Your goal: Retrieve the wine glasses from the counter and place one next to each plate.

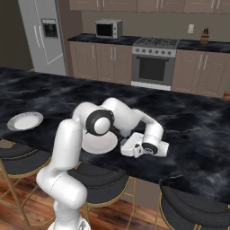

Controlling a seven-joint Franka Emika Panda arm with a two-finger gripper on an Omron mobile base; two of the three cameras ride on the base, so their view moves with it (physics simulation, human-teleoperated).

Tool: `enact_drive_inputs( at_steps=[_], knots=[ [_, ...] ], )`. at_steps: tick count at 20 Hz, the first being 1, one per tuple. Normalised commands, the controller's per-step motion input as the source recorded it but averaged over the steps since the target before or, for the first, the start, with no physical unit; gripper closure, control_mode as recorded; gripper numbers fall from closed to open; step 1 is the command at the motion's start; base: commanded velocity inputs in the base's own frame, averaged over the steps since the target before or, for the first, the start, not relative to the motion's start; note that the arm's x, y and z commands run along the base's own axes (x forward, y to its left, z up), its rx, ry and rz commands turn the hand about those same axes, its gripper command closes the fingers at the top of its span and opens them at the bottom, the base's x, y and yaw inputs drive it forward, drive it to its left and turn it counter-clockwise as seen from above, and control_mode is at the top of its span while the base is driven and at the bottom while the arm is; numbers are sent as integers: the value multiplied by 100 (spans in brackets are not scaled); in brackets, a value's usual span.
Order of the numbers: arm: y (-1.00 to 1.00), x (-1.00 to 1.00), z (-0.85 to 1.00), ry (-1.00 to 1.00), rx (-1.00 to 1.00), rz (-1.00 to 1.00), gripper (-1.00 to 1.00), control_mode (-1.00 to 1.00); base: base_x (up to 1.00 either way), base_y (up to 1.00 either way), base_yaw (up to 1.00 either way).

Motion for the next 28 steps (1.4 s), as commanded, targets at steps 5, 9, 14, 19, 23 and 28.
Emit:
enact_drive_inputs(
  at_steps=[5, 9, 14, 19, 23, 28],
  knots=[
    [-1, 0, -14, 0, 0, 0, -100, -100, 0, 0, 0],
    [-10, 0, 0, 0, 0, 0, -100, -100, 0, 0, 0],
    [-16, -7, 0, 0, 0, 0, -100, -100, 0, 0, 0],
    [-17, -16, 9, 0, 0, 0, -100, -100, 0, 0, 0],
    [-13, -33, 44, -3, 0, -8, -100, -100, 0, 0, 0],
    [-1, -55, 63, -12, 0, -15, -100, -100, 0, 0, 0]
  ],
)
